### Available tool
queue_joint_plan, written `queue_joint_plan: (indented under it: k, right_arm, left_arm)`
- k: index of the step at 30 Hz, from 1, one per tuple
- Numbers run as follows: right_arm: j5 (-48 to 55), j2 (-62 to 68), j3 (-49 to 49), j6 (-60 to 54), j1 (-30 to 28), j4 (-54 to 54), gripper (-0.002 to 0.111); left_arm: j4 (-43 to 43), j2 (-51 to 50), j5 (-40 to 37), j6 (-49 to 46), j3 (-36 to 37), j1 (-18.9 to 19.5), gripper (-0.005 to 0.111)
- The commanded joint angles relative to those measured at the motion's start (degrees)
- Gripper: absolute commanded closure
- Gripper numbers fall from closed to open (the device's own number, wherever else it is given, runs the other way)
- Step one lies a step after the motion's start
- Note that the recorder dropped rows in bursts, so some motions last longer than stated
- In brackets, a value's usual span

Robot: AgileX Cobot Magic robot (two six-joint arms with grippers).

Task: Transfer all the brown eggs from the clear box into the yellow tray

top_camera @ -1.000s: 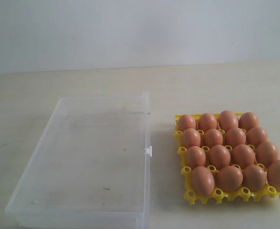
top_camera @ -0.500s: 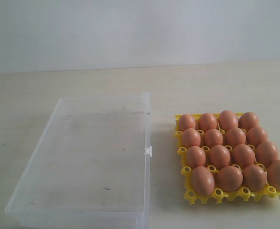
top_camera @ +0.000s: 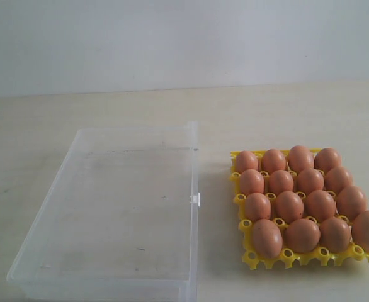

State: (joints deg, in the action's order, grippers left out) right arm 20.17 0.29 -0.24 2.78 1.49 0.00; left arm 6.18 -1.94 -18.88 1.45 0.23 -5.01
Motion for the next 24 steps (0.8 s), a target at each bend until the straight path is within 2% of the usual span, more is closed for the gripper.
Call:
queue_joint_plan:
  k: [1, 7, 24]
  right_arm:
    - [-1.0, -0.3, 0.2, 0.3, -0.2, -0.4, 0.108]
    - [-1.0, -0.3, 0.2, 0.3, -2.6, -0.4, 0.108]
    - [-1.0, -0.3, 0.2, 0.3, -2.5, -0.4, 0.108]
  left_arm:
    - [-0.2, 0.0, 0.8, 0.2, -0.2, -0.2, 0.107]
    - [-0.2, 0.0, 0.8, 0.2, -0.2, -0.2, 0.107]
    - [-0.2, 0.0, 0.8, 0.2, -0.2, -0.2, 0.107]
